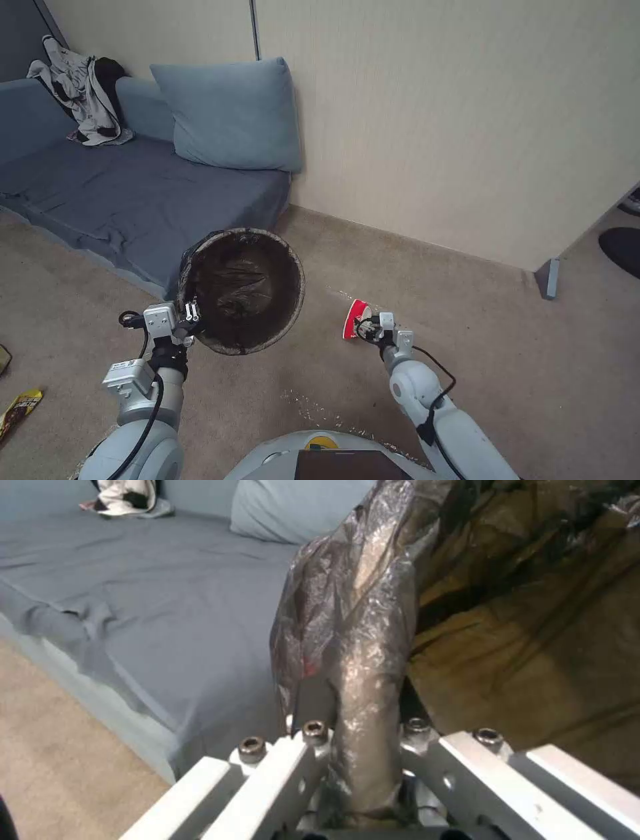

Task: Pick up the trash bin, then pick up the garbage from the floor and place it into the trash bin.

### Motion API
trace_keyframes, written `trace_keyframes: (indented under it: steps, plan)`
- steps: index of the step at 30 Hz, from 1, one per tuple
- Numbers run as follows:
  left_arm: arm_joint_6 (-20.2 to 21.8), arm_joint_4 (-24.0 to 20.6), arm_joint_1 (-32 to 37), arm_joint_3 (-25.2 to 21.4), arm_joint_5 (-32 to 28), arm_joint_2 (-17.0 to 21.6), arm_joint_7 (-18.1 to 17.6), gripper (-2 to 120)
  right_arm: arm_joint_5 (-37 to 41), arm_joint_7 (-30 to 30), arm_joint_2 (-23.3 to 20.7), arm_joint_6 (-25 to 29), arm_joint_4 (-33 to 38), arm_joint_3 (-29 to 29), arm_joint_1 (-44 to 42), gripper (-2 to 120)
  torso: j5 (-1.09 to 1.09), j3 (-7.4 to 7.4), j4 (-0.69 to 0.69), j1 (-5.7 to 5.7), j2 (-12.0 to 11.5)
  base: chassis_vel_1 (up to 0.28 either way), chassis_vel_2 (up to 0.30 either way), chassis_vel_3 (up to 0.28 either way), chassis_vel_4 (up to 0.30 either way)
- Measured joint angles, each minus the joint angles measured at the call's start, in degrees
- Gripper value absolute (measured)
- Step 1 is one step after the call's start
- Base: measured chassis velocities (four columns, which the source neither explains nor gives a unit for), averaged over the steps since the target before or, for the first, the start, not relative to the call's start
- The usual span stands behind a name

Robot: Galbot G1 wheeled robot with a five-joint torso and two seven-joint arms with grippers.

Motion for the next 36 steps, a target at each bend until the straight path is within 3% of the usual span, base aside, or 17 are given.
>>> trace_keyframes:
  steps: [20,32,36]
  plan:
    - [-0.34,0.02,0.97,0.02,1.23,-1.13,0.12,3,-0.5,1.24,6.11,1.59,-18.65,-2.61,11.41,100,0.0,0.0,0.01,0.0,0.0,0.0,0.0,0.0,0.0]
    - [-0.43,0.06,1.01,0.06,1.36,-1.01,0.13,3,-1.12,1.03,7.13,2.34,-20.69,-2.43,12.23,100,0.0,0.0,0.0,0.0,0.0,0.0,0.0,0.0,0.0]
    - [-0.47,0.08,0.98,0.07,1.36,-0.79,0.13,3,-1.25,1.01,7.34,2.49,-21.09,-2.39,12.37,89,0.0,0.0,0.01,0.0,0.0,0.0,0.0,0.0,0.0]
